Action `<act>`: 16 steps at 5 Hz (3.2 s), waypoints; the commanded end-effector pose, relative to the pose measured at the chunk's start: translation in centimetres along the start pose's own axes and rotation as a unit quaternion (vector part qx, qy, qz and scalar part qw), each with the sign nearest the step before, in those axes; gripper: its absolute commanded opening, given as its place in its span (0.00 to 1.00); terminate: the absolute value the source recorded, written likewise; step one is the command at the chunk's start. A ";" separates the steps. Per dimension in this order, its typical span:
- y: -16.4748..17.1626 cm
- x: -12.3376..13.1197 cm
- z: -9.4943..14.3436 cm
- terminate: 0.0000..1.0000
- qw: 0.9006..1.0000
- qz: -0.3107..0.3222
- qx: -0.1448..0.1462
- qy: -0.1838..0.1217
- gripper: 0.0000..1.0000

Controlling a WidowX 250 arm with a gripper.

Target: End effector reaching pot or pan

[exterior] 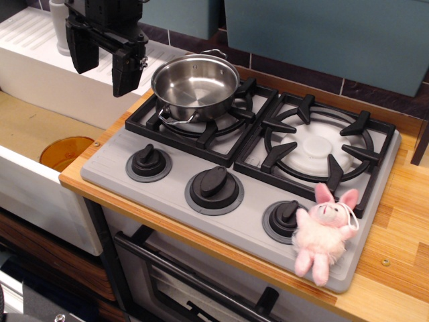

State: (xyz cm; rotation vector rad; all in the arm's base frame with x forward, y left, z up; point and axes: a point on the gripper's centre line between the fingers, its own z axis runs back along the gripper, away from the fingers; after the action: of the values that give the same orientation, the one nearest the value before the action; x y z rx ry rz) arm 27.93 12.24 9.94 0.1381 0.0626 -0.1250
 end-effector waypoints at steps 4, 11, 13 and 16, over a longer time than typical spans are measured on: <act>-4.6 2.0 1.9 0.00 0.998 0.053 0.000 0.016 1.00; -11.0 6.8 2.8 0.00 0.996 0.079 -0.027 0.005 1.00; -11.6 8.8 1.2 0.00 0.997 0.066 -0.039 -0.016 1.00; -11.9 10.4 -0.6 0.00 0.996 0.062 -0.038 -0.043 1.00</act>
State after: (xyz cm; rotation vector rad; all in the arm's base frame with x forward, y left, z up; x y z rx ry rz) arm 36.02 -0.51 5.69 0.0587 0.0106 0.0012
